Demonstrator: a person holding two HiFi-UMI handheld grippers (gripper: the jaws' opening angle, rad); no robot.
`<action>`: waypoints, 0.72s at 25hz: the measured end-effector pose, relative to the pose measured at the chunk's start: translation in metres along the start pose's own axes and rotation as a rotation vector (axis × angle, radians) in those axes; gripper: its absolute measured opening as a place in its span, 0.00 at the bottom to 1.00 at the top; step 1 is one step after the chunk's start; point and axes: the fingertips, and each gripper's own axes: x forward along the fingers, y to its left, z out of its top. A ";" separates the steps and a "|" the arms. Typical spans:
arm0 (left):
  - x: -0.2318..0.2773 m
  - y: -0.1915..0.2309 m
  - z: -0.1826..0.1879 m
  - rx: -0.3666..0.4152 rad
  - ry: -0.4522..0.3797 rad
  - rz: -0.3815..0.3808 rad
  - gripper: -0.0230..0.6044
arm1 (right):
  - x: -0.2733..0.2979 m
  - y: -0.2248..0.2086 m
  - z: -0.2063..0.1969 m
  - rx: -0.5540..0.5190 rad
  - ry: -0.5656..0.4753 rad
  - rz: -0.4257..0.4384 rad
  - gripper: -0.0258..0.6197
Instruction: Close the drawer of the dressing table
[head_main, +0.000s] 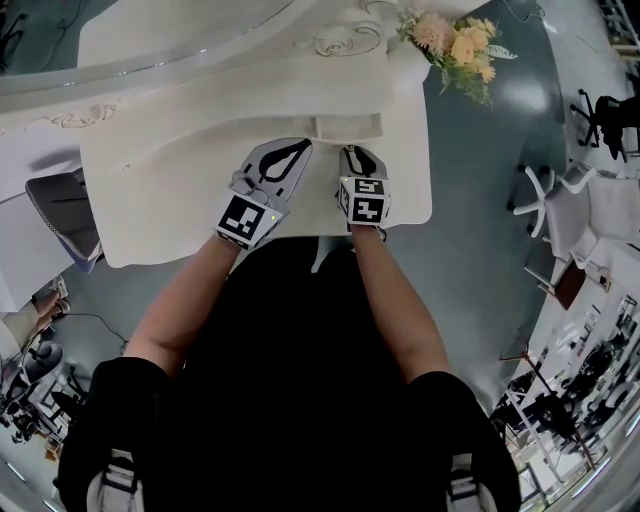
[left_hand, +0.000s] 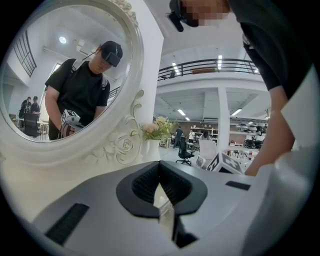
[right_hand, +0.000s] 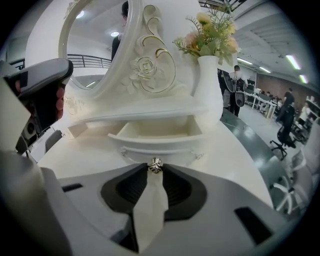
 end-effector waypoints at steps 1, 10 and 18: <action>0.000 0.001 0.000 0.000 0.001 0.001 0.02 | 0.000 0.000 0.000 0.003 0.000 -0.001 0.19; -0.001 0.005 -0.006 -0.013 0.006 0.009 0.02 | 0.009 -0.005 0.011 0.010 -0.001 -0.004 0.19; 0.003 0.012 -0.003 0.004 0.010 0.009 0.02 | 0.018 -0.009 0.021 0.011 0.002 -0.001 0.19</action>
